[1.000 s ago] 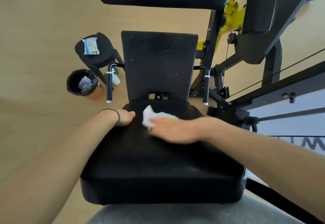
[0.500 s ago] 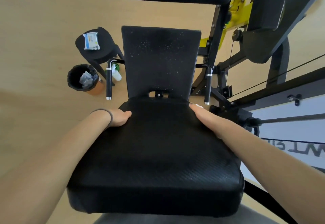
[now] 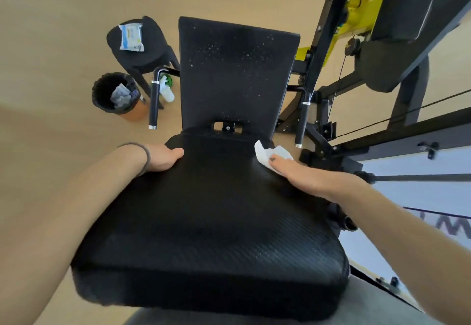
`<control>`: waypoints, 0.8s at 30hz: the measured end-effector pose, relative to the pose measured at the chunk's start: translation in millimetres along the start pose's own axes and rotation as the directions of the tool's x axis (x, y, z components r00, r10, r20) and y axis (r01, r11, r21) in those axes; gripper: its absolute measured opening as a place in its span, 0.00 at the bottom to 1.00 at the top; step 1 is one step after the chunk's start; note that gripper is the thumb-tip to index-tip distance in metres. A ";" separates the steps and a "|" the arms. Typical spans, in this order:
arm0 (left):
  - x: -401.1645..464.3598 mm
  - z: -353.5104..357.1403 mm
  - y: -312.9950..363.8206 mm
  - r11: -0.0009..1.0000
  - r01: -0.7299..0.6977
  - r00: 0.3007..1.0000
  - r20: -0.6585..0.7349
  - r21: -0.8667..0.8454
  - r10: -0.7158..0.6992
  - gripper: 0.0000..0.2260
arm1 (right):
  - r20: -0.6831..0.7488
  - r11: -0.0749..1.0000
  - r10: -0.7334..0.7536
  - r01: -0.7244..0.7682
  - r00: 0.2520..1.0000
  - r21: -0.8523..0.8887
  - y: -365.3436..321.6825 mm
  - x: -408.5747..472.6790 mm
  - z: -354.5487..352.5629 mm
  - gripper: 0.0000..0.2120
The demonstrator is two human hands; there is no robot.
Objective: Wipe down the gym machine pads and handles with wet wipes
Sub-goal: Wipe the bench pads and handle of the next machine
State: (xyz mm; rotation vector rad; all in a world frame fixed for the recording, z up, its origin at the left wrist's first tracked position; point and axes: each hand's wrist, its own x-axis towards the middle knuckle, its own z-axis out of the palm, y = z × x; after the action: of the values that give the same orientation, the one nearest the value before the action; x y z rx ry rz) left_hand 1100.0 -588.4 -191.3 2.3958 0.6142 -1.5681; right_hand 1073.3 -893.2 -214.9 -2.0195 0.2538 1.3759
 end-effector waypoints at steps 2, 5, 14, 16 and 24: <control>-1.8 -0.5 1.9 0.999 -0.020 1.000 -0.002 0.031 0.020 0.29 | -0.061 0.999 -0.039 0.039 0.997 0.009 28.5 -23.4 14.5 0.19; -4.3 -1.3 2.1 0.998 -0.045 0.999 0.019 0.042 0.044 0.29 | -0.092 0.991 -0.063 0.051 0.994 -0.126 48.2 -59.3 33.9 0.20; -16.6 -2.7 -0.7 0.997 -0.079 0.997 -0.007 -0.002 0.079 0.28 | 0.152 0.915 -0.097 0.149 0.984 -0.375 -98.2 -58.2 34.7 0.38; -19.0 -3.6 -0.4 0.995 -0.095 0.996 -0.006 -0.029 0.094 0.26 | 0.175 0.897 -0.133 0.194 0.976 -0.397 -107.6 -47.7 47.7 0.35; -15.7 -7.8 -1.1 0.976 -0.064 0.998 0.015 -0.208 0.069 0.19 | 0.323 0.947 -0.121 0.206 0.939 -0.245 -131.6 9.6 43.9 0.27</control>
State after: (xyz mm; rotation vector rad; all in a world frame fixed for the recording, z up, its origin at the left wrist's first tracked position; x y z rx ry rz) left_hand 1100.4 -587.9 -173.8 2.2194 0.6519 -1.4252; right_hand 1110.7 -764.5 -178.0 -1.9547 -0.2550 1.6591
